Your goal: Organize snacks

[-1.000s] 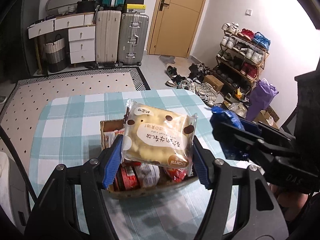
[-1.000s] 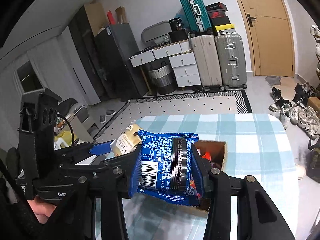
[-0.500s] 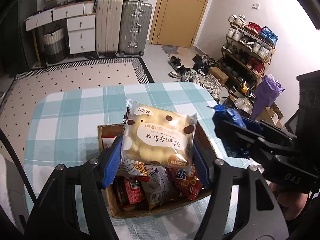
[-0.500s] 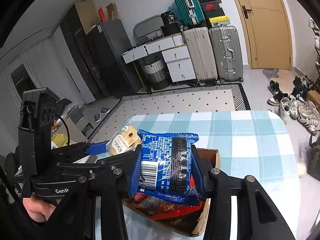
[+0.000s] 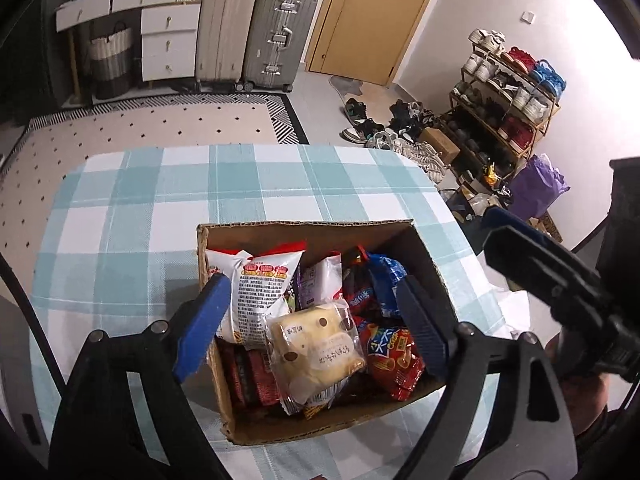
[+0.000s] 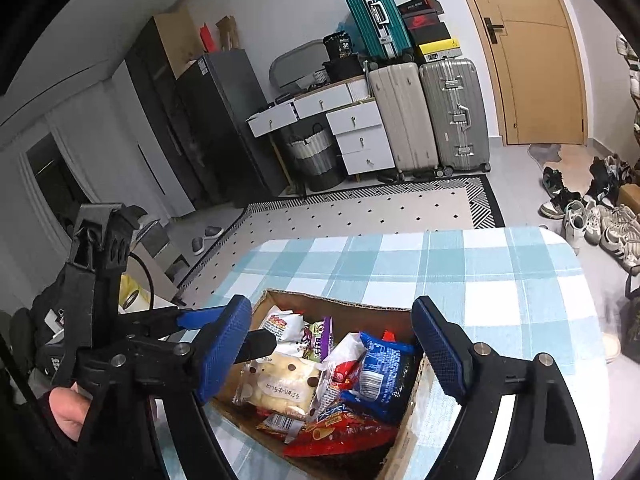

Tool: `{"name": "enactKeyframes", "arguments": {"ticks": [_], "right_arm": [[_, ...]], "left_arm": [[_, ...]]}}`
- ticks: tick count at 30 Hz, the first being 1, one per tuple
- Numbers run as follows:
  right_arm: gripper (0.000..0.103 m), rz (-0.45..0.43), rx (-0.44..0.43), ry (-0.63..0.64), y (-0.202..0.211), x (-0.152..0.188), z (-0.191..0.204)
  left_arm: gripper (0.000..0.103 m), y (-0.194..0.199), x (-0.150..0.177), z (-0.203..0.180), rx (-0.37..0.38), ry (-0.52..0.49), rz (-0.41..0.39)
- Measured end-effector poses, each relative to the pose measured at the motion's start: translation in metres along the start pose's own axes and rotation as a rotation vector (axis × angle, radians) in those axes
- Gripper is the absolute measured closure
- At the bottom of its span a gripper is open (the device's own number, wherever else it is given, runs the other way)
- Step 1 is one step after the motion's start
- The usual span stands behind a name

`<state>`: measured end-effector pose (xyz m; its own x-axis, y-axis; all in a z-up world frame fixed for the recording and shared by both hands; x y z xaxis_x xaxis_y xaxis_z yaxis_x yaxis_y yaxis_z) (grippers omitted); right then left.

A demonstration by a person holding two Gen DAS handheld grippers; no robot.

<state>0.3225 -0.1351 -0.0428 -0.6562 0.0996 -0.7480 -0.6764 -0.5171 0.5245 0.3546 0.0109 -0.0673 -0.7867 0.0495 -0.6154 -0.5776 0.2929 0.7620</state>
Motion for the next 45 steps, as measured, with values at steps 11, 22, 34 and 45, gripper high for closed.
{"name": "enactKeyframes", "arguments": {"ticks": [11,22,34,45], "right_arm": [[0.019,-0.027,0.012,0.021,0.016,-0.001,0.011],[0.016,-0.098,0.010,0.047,0.055,0.005,0.025],[0.004,-0.198,0.026,0.056,0.115,0.036,0.031],[0.002,-0.281,0.067,0.050,0.159,0.094,0.023]], "left_arm": [[0.018,0.027,0.001,-0.006,-0.062,-0.022,-0.060],[0.010,0.077,0.010,-0.015,-0.125,-0.042,-0.158],[0.001,0.161,0.057,-0.018,-0.162,-0.049,-0.380],[0.001,0.190,0.136,0.001,-0.244,-0.047,-0.475]]}}
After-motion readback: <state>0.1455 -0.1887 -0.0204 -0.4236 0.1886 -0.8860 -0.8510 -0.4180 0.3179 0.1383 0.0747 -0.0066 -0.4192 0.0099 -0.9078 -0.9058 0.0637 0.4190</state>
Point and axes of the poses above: each gripper's, at about its wrist camera, not at the fingertips, and y roughly against the way its jaws point, z to its left, x to its underside, the point moved 2 cm from there along -y, roughly the way its jaws point, and after that the axes turned 3 degrees about -y, right-handed, at the moved point
